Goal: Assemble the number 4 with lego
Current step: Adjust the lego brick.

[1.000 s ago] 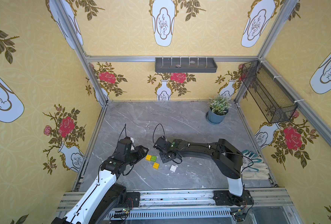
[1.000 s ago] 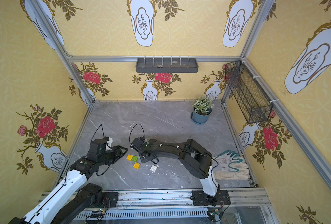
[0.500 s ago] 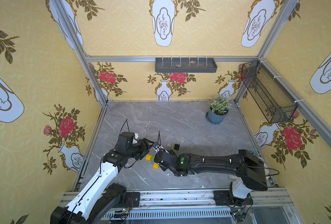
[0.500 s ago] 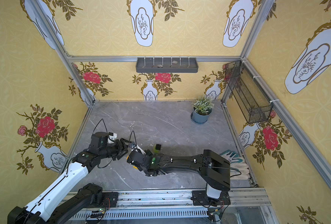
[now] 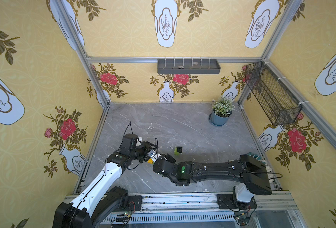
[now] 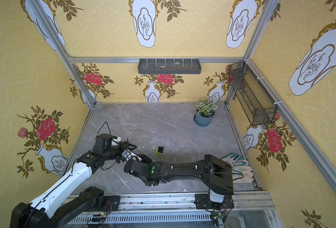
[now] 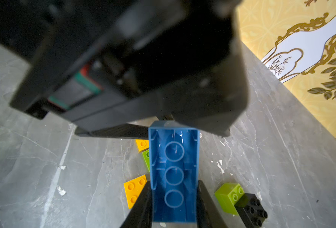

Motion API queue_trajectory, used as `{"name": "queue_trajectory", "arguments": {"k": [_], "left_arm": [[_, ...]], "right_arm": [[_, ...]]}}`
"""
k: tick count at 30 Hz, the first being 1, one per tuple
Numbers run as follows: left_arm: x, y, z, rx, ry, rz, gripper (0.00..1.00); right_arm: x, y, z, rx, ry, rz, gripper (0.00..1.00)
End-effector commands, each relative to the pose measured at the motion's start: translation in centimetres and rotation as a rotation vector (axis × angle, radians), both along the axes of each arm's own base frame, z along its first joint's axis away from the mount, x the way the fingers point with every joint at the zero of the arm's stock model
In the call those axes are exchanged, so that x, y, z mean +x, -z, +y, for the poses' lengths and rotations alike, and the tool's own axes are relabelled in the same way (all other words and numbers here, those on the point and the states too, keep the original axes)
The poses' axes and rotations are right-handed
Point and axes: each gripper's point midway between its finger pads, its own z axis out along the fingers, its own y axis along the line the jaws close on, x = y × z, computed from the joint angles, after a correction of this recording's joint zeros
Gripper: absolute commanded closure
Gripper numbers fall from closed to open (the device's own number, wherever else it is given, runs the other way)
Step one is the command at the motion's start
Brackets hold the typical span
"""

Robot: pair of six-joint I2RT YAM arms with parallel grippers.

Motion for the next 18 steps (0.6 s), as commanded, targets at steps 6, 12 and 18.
{"name": "queue_trajectory", "arguments": {"k": [6, 12, 18], "left_arm": [[-0.3, 0.3, -0.1, -0.010, 0.002, 0.012, 0.52], [-0.3, 0.1, -0.1, -0.016, 0.001, 0.011, 0.58], [-0.3, 0.5, -0.1, -0.014, -0.005, 0.018, 0.72]], "right_arm": [[1.7, -0.2, 0.0, -0.022, 0.089, -0.085, 0.72], [1.8, 0.2, 0.1, -0.032, 0.096, -0.083, 0.72], [2.1, 0.2, 0.0, -0.035, 0.113, -0.088, 0.72]]}}
